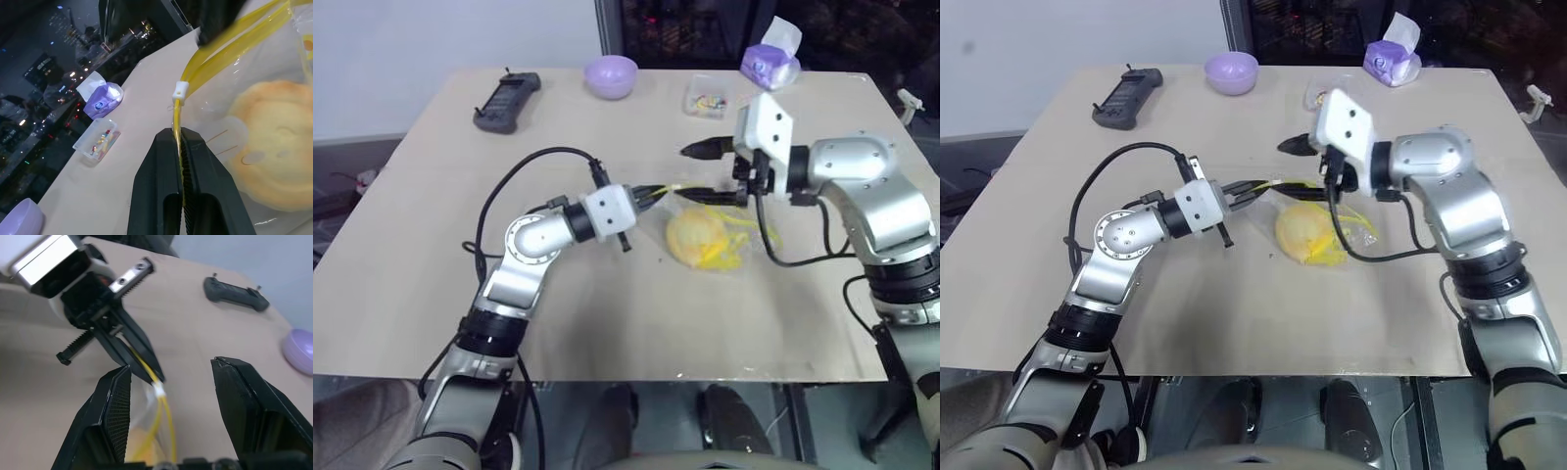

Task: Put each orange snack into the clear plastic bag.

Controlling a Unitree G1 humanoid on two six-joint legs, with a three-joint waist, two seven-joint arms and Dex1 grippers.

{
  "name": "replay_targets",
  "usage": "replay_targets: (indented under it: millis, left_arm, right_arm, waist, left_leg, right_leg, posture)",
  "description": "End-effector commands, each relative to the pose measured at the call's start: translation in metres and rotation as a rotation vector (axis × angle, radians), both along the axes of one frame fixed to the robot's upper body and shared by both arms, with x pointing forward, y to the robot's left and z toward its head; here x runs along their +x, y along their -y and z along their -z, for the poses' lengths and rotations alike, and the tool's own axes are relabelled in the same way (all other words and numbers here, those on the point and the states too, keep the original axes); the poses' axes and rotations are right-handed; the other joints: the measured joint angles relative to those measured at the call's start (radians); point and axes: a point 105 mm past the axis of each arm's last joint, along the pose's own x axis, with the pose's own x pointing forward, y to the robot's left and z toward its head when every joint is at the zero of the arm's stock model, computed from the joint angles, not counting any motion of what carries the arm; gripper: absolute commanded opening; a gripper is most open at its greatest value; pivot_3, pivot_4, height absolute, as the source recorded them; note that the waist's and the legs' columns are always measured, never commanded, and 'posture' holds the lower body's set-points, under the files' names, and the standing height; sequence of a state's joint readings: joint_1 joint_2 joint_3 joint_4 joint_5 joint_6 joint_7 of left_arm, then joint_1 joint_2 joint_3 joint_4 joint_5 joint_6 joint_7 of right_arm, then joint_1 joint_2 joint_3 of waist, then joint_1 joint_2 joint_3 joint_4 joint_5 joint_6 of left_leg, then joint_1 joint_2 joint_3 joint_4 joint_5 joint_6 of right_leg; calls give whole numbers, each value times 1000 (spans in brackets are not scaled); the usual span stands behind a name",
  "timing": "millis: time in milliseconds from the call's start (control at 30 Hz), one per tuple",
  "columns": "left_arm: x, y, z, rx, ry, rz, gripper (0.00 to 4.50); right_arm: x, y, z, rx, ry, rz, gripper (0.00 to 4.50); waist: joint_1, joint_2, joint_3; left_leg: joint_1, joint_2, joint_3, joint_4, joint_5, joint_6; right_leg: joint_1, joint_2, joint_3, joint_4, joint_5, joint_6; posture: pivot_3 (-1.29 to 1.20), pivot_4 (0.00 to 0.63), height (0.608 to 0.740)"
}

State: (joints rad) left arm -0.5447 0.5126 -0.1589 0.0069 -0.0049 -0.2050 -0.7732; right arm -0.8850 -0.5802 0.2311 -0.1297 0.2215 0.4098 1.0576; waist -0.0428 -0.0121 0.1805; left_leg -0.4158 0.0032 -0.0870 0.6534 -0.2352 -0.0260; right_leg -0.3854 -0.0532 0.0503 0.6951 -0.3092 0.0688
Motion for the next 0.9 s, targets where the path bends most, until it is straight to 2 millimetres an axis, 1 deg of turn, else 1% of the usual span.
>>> replay_targets:
  millis: [33, 333, 467, 500, 567, 600, 633, 667, 700, 900]
  left_arm:
    - [-9, 3, -15, -26, 55, 32, 0]
    - [-12, 5, -16, -24, 52, 39, 0]
    - [-11, 5, -16, -25, 50, 35, 0]
    - [-10, 5, -15, -25, 49, 34, 0]
    - [-10, 5, -15, -23, 47, 32, 0]
    - [-10, 4, -14, -23, 46, 30, 0]
    - [-9, 4, -14, -24, 45, 29, 0]
    - [-9, 5, -14, -25, 45, 29, 0]
    - [-9, 4, -14, -25, 45, 29, 0]
    - [-11, 3, -14, -27, 43, 26, 0]
  right_arm:
    - [-2, -3, -8, -4, 74, -6, 2810]
    - [-1, -8, 0, -16, 73, -14, 2810]
    - [4, -7, 6, -42, 77, 0, 2810]
    - [4, -6, 7, -45, 78, -2, 2425]
    - [4, -6, 6, -42, 81, -4, 2155]
    - [4, -6, 6, -44, 80, -6, 1705]
    - [4, -5, 7, -49, 82, -2, 1421]
    - [5, -5, 8, -53, 83, 1, 1236]
    - [5, -4, 9, -58, 83, 2, 915]
    - [3, -3, 12, -80, 81, -3, 915]
  waist:
    - [2, 0, 0]
    - [1, 0, 0]
    - [1, 0, 0]
    - [1, 0, 0]
    - [1, 0, 0]
    - [1, 0, 0]
    - [1, 0, 0]
    - [1, 0, 0]
    - [1, 0, 0]
    - [1, 0, 0]
  left_leg:
    - [0, 0, 0, 0, 0, 0]
    - [0, 0, 0, 0, 0, 0]
    - [0, 0, 0, 0, 0, 0]
    - [0, 0, 0, 0, 0, 0]
    - [0, 0, 0, 0, 0, 0]
    - [0, 0, 0, 0, 0, 0]
    - [0, 0, 0, 0, 0, 0]
    - [0, 0, 0, 0, 0, 0]
    - [0, 0, 0, 0, 0, 0]
    - [0, 0, 0, 0, 0, 0]
  right_leg:
    - [0, 0, 0, 0, 0, 0]
    - [0, 0, 0, 0, 0, 0]
    - [0, 0, 0, 0, 0, 0]
    - [0, 0, 0, 0, 0, 0]
    - [0, 0, 0, 0, 0, 0]
    - [0, 0, 0, 0, 0, 0]
    - [0, 0, 0, 0, 0, 0]
    - [0, 0, 0, 0, 0, 0]
    - [0, 0, 0, 0, 0, 0]
    - [0, 0, 0, 0, 0, 0]
  posture:
    - [0, 150, 740]
    - [0, 150, 740]
    - [0, 150, 740]
    - [0, 150, 740]
    - [0, 150, 740]
    - [0, 150, 740]
    - [0, 150, 740]
    - [0, 150, 740]
    - [0, 150, 740]
    - [0, 150, 740]
